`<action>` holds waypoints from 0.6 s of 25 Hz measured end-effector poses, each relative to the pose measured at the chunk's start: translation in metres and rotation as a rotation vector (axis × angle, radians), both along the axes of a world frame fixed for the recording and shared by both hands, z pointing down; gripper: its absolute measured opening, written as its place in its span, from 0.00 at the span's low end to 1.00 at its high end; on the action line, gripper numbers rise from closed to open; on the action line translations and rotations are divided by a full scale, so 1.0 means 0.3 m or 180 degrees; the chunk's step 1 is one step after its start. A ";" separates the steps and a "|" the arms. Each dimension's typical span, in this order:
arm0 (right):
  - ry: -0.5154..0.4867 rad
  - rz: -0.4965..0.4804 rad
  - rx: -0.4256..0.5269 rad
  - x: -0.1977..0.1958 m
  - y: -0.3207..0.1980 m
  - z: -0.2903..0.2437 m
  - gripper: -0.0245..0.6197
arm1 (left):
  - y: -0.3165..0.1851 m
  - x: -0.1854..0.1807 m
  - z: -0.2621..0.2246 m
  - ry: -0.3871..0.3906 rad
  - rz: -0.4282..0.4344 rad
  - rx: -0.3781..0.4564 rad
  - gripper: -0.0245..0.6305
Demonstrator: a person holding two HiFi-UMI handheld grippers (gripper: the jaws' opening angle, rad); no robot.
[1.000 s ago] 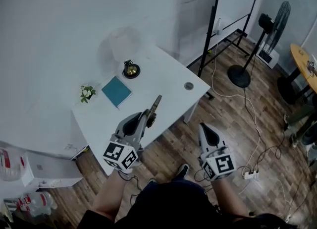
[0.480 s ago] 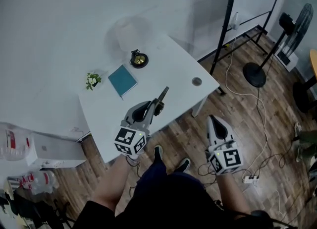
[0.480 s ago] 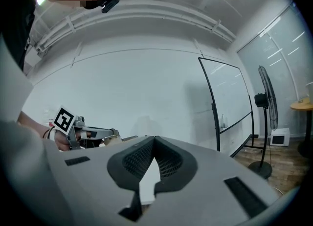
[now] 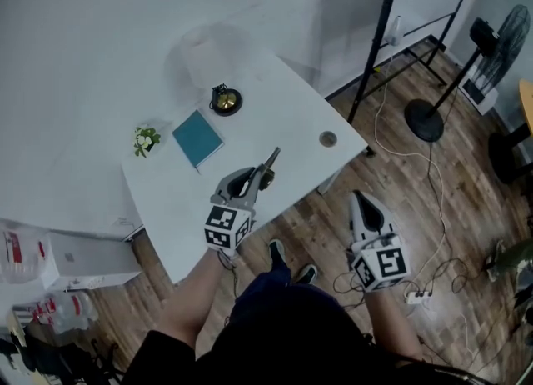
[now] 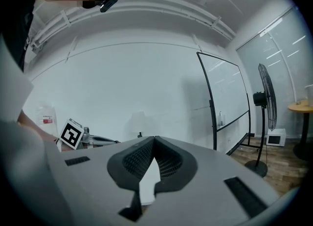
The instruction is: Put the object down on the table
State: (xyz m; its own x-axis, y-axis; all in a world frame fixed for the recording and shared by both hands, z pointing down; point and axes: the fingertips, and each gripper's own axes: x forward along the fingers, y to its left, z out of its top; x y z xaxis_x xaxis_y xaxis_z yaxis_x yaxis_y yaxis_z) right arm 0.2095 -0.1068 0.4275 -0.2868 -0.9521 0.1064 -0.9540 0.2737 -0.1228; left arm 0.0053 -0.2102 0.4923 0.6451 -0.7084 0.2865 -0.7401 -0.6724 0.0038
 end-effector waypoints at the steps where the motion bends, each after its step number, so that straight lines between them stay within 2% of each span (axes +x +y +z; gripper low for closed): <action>1: 0.0020 0.0032 -0.0021 0.002 -0.023 0.005 0.05 | -0.032 -0.007 0.025 -0.0039 -0.0001 -0.0005 0.08; 7: 0.0185 0.0198 -0.0245 0.006 -0.162 0.047 0.05 | -0.193 -0.008 0.218 -0.0434 0.0126 -0.0029 0.08; 15: 0.0409 0.0188 -0.0480 -0.095 -0.345 0.099 0.05 | -0.334 -0.024 0.464 -0.0778 0.0359 -0.0110 0.08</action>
